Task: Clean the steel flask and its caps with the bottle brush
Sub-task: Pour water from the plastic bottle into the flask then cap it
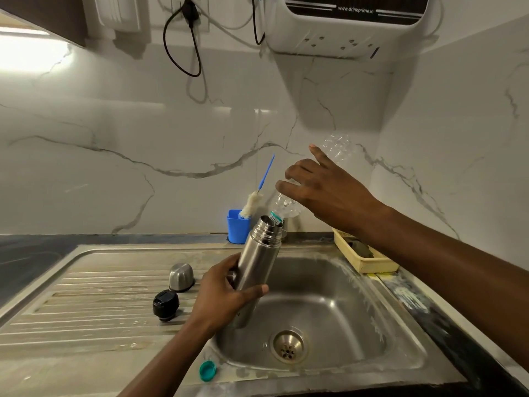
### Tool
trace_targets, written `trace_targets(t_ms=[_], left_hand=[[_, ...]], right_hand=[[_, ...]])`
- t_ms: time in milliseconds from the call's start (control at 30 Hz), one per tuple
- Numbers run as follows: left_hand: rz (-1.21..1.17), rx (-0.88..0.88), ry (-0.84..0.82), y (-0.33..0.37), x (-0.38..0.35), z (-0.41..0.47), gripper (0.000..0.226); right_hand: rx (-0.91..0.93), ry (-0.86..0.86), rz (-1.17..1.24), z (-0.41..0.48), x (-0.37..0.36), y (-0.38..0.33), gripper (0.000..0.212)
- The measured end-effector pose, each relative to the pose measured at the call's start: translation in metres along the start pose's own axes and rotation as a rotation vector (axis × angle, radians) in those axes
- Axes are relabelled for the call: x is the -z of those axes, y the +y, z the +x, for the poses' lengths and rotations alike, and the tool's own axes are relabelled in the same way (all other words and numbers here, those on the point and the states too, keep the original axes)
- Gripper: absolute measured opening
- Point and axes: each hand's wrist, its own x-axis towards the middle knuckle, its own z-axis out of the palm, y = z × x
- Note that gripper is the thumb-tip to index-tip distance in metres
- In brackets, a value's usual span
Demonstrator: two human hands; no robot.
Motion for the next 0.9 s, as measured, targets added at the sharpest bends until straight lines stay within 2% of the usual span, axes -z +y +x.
trace_targets(t_ms=[900], left_hand=[[0.02, 0.002, -0.02, -0.007, -0.01, 0.013, 0.071]], right_hand=[[0.0, -0.016, -0.044, 0.003, -0.016, 0.006, 0.071]])
